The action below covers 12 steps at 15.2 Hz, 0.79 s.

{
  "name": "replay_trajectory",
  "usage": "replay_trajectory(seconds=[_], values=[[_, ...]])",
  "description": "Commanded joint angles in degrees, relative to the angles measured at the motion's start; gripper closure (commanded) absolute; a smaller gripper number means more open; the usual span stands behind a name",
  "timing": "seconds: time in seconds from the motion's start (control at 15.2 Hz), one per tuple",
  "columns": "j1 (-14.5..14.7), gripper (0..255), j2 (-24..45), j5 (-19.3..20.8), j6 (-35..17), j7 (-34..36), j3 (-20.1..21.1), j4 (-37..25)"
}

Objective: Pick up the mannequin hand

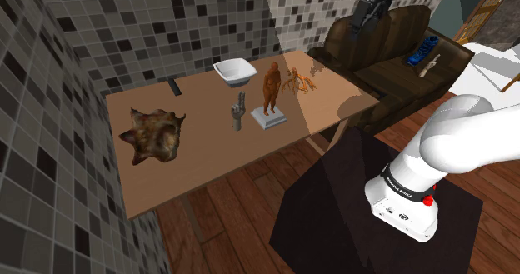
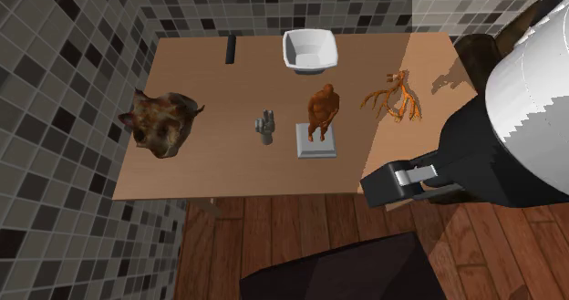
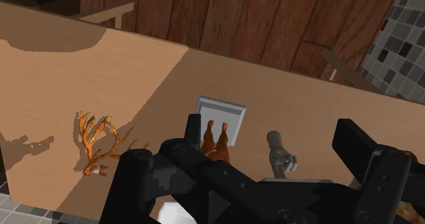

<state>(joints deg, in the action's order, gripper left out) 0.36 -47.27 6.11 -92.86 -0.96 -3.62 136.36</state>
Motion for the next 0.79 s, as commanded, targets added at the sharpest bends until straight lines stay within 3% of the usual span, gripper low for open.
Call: replay_trajectory(seconds=[0.0,0.73], values=[[0.00,0,0.00,0.00,0.00,0.00,0.00,0.00],[0.54,0,17.30,-2.54,-18.30,12.90,6.61,2.78]])
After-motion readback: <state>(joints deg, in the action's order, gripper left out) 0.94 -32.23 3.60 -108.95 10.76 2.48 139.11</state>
